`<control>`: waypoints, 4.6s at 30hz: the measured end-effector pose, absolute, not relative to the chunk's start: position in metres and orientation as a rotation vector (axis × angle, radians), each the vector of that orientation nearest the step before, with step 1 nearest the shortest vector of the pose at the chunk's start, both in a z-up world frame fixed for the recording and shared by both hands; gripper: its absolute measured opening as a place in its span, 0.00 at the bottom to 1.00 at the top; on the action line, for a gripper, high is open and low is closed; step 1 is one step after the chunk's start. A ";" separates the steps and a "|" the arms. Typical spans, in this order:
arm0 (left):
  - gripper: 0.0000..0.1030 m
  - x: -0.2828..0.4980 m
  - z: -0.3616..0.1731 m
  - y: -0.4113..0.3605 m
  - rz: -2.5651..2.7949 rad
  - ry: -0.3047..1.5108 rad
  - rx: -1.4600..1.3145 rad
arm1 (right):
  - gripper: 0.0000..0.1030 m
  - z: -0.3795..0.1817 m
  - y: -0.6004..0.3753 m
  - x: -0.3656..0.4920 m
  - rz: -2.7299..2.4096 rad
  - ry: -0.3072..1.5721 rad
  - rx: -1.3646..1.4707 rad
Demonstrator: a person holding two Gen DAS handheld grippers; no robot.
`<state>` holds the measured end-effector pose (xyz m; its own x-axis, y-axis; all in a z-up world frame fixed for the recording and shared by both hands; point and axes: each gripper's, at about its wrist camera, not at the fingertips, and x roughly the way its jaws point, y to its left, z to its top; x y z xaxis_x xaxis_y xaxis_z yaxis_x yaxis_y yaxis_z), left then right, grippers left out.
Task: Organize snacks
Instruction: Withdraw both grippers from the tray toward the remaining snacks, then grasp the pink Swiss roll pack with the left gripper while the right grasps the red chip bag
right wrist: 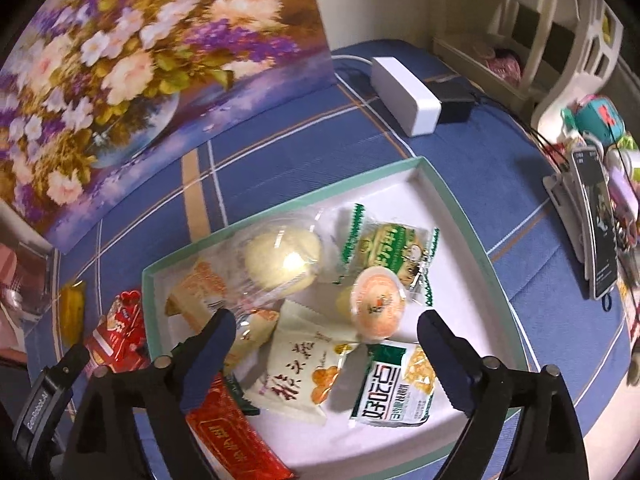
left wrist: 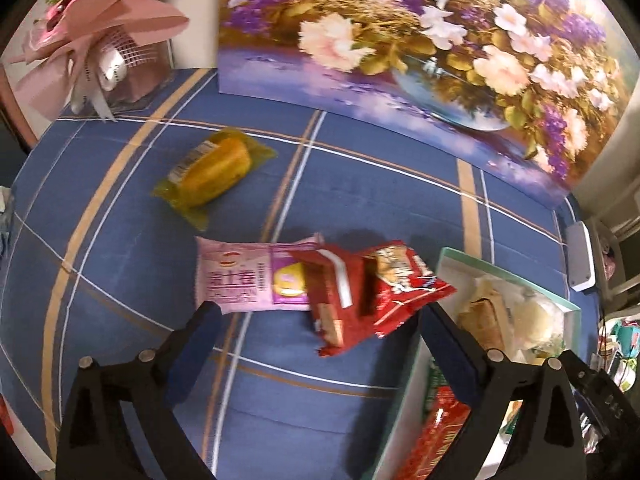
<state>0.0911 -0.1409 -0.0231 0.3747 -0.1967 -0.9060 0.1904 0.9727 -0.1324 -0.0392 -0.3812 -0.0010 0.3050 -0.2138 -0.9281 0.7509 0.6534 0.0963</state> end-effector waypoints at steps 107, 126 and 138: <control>0.96 0.170 -0.083 -0.028 -0.064 1.349 -0.057 | 0.91 -0.018 -0.273 0.059 -0.359 1.123 0.468; 0.96 0.146 -0.055 -0.048 -0.243 1.317 -0.053 | 0.91 -0.015 -0.273 0.053 -0.347 1.129 0.486; 0.94 0.145 -0.074 -0.092 -0.331 1.345 0.024 | 0.91 -0.019 -0.276 0.053 -0.354 1.138 0.484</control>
<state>0.1446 -0.0924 -0.0743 0.1843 -0.2209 -0.9577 0.2482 0.9533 -0.1721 0.0529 -0.2762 -0.0187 0.3828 -0.0249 -0.9235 0.5038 0.8435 0.1862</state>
